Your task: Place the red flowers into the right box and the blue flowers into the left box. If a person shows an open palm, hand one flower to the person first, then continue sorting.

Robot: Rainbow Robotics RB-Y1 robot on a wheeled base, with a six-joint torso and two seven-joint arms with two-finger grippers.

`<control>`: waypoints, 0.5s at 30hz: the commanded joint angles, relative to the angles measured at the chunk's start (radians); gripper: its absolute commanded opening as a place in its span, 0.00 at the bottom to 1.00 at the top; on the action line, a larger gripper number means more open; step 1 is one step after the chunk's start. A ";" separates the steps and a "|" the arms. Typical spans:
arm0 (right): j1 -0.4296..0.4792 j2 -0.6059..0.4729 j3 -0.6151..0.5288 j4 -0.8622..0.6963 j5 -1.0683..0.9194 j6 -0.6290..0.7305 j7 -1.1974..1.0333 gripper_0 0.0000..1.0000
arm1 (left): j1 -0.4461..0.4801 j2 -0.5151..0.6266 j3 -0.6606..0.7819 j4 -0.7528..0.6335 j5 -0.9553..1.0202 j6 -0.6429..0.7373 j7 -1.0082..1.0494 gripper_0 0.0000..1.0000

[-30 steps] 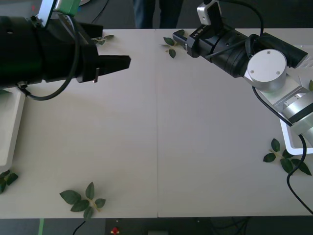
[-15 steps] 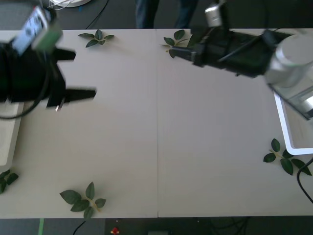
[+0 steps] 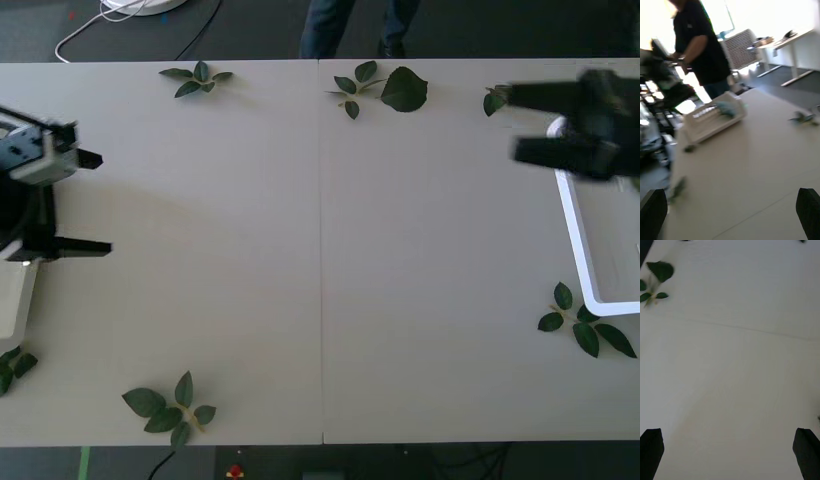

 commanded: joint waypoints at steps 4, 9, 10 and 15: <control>0.182 -0.105 -0.178 -0.144 -0.043 0.097 -0.016 1.00 | -0.002 -0.036 0.024 0.128 0.104 0.087 -0.029 1.00; 0.294 -0.140 -0.238 -0.233 -0.049 0.074 -0.016 1.00 | -0.002 -0.059 0.024 0.187 0.144 0.116 -0.029 1.00; 0.310 -0.143 -0.245 -0.246 -0.049 0.068 -0.016 1.00 | -0.002 -0.059 0.024 0.193 0.152 0.118 -0.029 1.00; 0.386 -0.157 -0.257 -0.305 -0.047 0.019 -0.016 1.00 | -0.002 -0.059 0.024 0.197 0.163 0.120 -0.029 1.00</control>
